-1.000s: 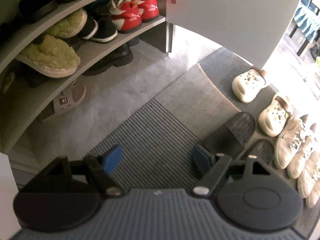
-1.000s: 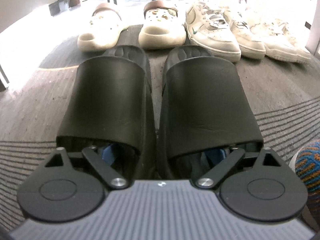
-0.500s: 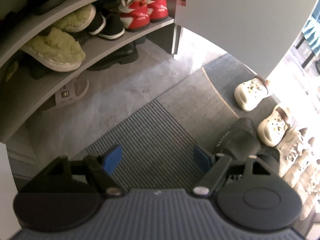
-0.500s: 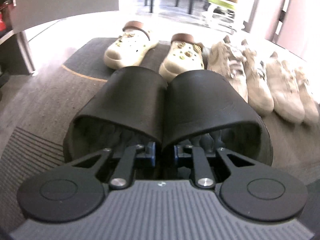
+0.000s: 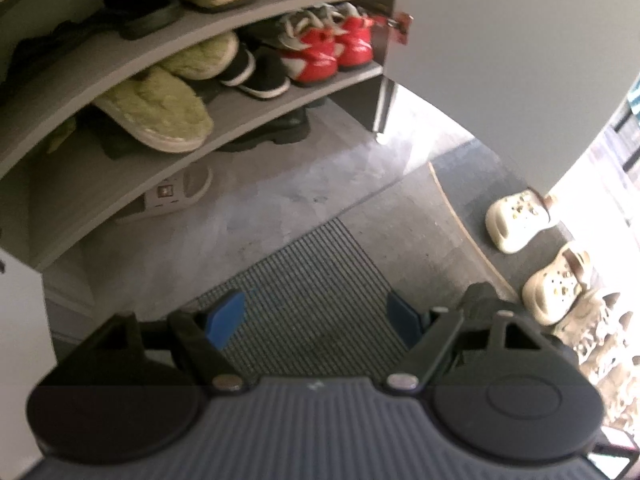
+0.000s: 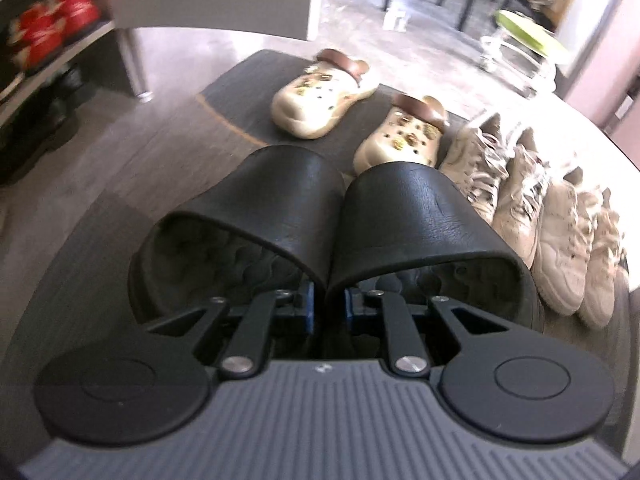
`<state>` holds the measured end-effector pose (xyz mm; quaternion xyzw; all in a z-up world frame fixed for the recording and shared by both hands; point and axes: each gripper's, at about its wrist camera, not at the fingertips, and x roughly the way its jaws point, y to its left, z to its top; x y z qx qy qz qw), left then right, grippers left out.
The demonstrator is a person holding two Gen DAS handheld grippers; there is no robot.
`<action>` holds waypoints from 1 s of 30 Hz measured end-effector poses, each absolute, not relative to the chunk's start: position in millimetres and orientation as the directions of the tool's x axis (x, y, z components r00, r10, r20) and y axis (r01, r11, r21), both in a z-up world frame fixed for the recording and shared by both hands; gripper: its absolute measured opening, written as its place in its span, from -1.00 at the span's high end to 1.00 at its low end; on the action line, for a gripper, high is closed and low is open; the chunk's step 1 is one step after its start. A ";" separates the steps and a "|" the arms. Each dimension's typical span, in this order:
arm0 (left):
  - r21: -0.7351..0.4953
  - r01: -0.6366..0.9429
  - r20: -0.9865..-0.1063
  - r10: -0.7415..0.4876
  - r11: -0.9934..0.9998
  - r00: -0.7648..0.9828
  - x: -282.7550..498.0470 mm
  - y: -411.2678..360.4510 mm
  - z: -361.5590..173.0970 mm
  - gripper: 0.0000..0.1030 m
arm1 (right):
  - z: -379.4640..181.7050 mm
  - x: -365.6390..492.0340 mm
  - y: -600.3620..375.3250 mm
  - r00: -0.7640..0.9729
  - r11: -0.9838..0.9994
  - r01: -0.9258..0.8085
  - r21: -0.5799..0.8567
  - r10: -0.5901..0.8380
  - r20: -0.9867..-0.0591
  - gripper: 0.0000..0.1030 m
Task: Organize scattered shoes
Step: 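Lift the black slides with the right tool and carry them into the cabinet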
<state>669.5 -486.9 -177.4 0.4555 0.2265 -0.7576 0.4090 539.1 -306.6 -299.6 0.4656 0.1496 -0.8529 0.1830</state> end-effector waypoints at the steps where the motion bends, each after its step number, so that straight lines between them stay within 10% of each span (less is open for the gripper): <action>1: 0.031 0.830 -0.875 -0.417 -0.556 -0.247 671.6 -489.0 -170.6 -0.56 | -291.9 540.0 -307.8 -0.490 -0.873 0.480 -0.084 -0.187 -0.851 0.66; 30: 0.172 0.950 -0.763 -0.645 -0.260 -0.038 767.5 -494.9 32.8 -0.56 | -2.6 542.6 -428.3 -0.111 -0.127 0.992 -0.022 -0.757 -0.644 0.66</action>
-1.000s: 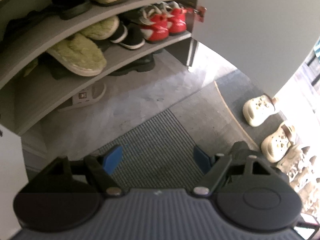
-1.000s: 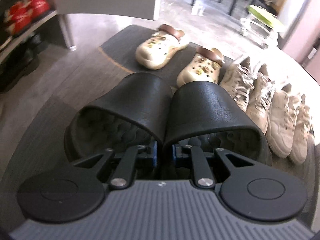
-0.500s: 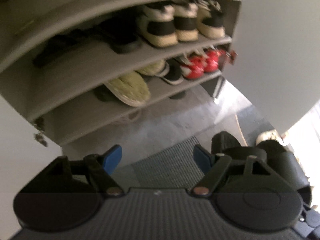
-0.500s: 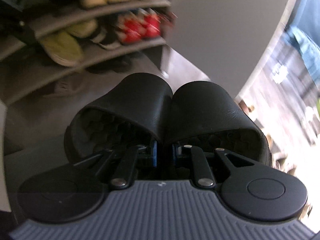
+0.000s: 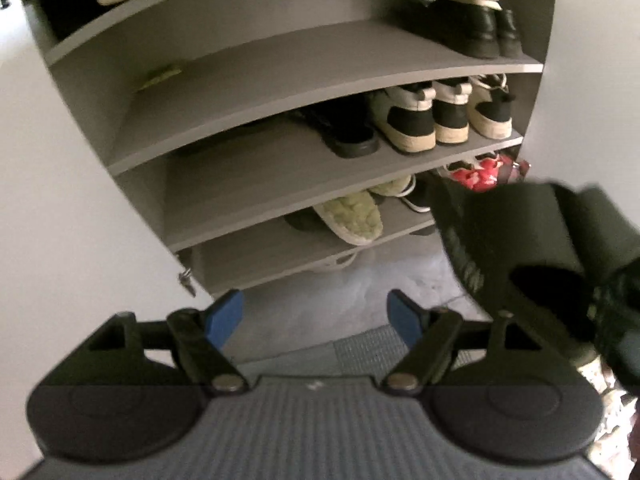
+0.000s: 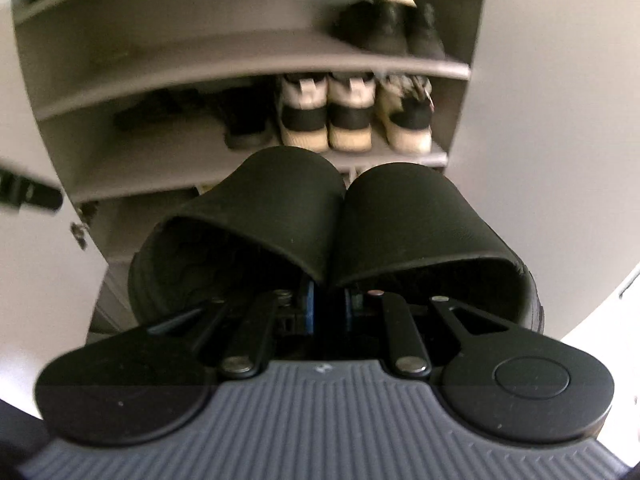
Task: Organize scattered shoes
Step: 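Lift the black slides with the right tool and carry them into the cabinet, then set the black slides on a cabinet shelf and open the right tool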
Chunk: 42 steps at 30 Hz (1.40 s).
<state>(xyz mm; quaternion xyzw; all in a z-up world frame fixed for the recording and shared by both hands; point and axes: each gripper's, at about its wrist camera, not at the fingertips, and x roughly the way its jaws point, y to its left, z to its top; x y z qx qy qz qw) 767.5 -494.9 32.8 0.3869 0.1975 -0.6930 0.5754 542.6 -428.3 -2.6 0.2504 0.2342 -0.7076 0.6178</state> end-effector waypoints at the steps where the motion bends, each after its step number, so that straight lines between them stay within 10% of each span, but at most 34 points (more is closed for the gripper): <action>1: 0.172 0.951 -0.762 -0.646 -0.257 -0.037 767.9 -492.2 33.6 -0.56 | 7.7 540.1 -430.8 -0.101 -0.108 0.994 -0.026 -0.768 -0.632 0.66; 27: 0.118 0.989 -0.780 -0.625 -0.090 0.036 828.6 -458.6 49.0 -0.56 | 108.0 635.7 -517.0 0.225 0.233 0.972 0.010 -0.928 -0.297 0.67; 42: 0.132 0.991 -0.813 -0.571 0.012 0.115 865.6 -459.0 38.0 -0.57 | 81.6 724.3 -608.1 0.238 0.246 0.969 0.010 -0.927 -0.290 0.67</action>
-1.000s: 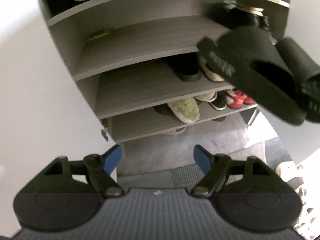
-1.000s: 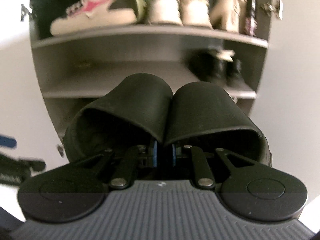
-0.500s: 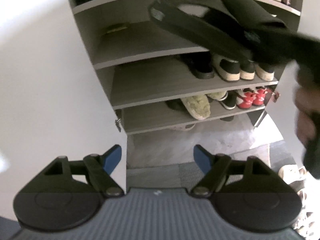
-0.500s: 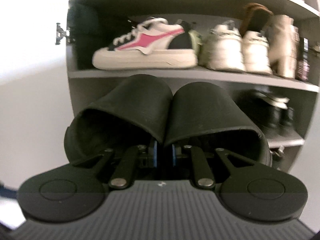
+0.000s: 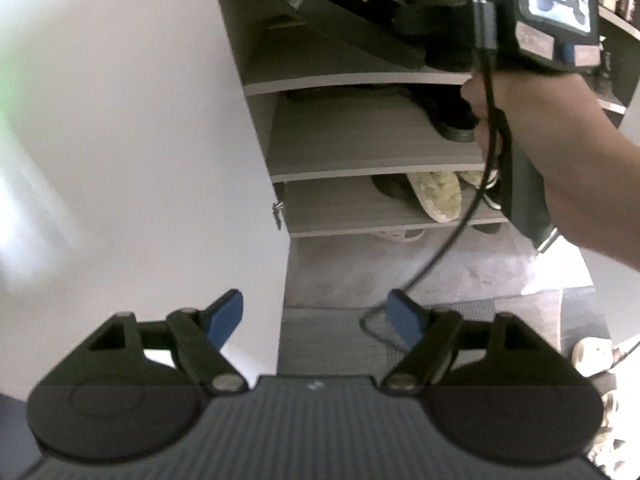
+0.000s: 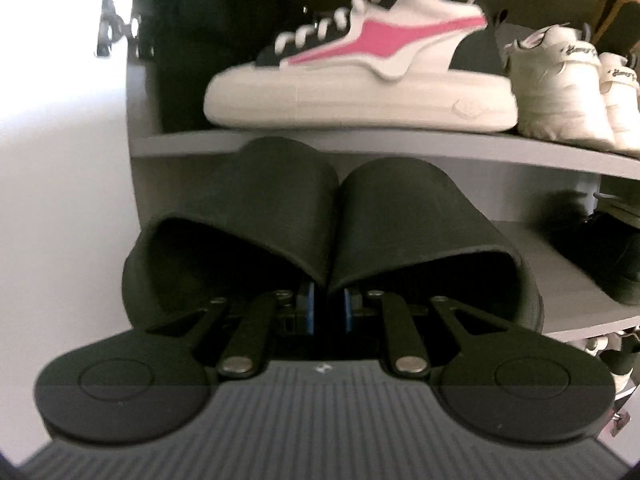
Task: Organize scattered shoes
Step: 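Set the black slides on a cabinet shelf and open the right tool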
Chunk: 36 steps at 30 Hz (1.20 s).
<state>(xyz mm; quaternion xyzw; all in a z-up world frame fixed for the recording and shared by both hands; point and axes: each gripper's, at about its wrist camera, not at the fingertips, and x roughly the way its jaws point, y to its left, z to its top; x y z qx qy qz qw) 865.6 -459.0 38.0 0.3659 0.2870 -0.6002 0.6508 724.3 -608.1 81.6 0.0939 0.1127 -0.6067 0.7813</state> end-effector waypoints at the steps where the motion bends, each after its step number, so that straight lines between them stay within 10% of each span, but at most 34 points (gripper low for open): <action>1: 0.140 0.990 -0.815 -0.566 0.011 0.122 867.1 -459.1 36.1 -0.57 | 78.8 728.6 -611.7 0.234 0.245 0.969 -0.002 -0.928 -0.291 0.67; 36: 0.154 0.987 -0.833 -0.530 0.052 0.158 892.7 -476.9 20.9 -0.57 | 7.4 821.8 -717.2 0.169 0.168 0.985 0.025 -0.957 -0.237 0.62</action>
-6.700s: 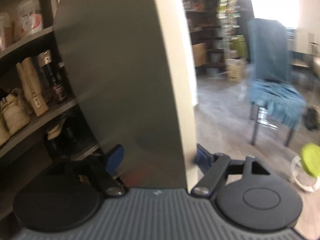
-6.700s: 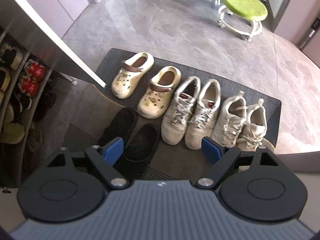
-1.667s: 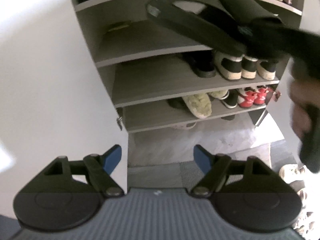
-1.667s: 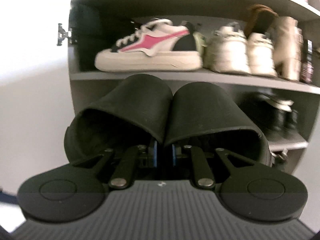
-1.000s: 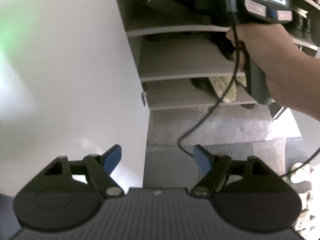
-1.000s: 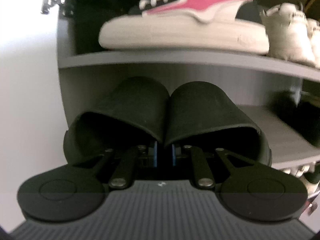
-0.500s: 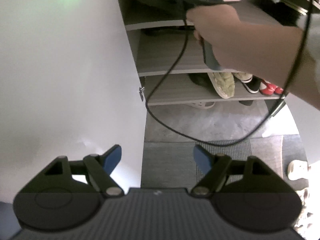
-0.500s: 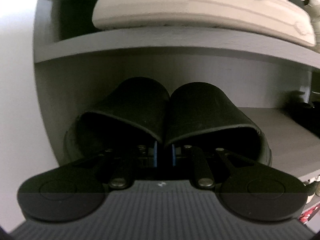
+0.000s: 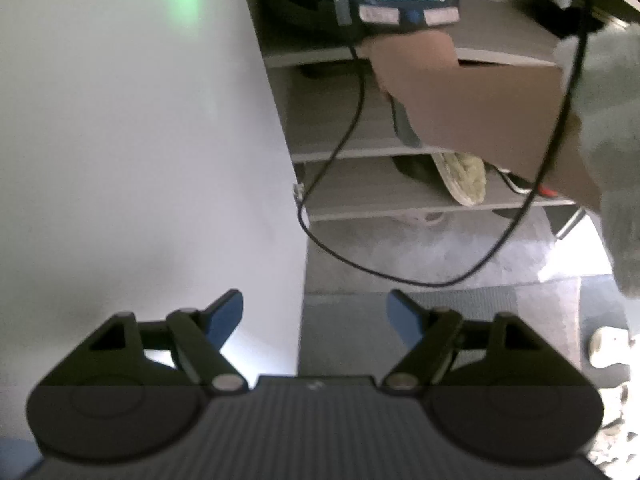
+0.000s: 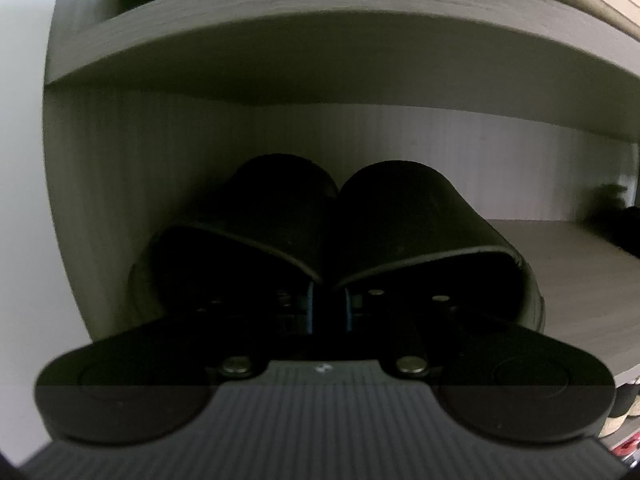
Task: Organize scattered shoes
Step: 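Set the black slides on a cabinet shelf and open the right tool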
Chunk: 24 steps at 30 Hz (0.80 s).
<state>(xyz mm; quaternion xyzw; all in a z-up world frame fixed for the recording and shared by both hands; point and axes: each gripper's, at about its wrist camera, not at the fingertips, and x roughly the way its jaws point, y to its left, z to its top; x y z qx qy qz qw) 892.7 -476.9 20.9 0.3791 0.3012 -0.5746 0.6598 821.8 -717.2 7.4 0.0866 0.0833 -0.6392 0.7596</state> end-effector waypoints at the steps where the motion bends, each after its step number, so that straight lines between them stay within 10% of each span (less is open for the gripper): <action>1: 0.145 0.987 -0.839 -0.520 0.066 0.158 896.1 -478.8 19.8 -0.55 | 5.6 821.4 -717.1 0.169 0.167 0.986 0.029 -0.958 -0.233 0.61; 17: 0.144 0.989 -0.831 -0.540 0.025 0.135 890.1 -491.3 30.8 -0.58 | -6.8 802.0 -711.8 0.251 0.232 0.967 0.103 -0.934 -0.255 0.12; 24: 0.136 0.991 -0.837 -0.537 -0.017 0.106 881.0 -489.7 36.1 -0.58 | 11.0 788.1 -699.7 0.271 0.254 0.962 0.101 -0.933 -0.237 -0.55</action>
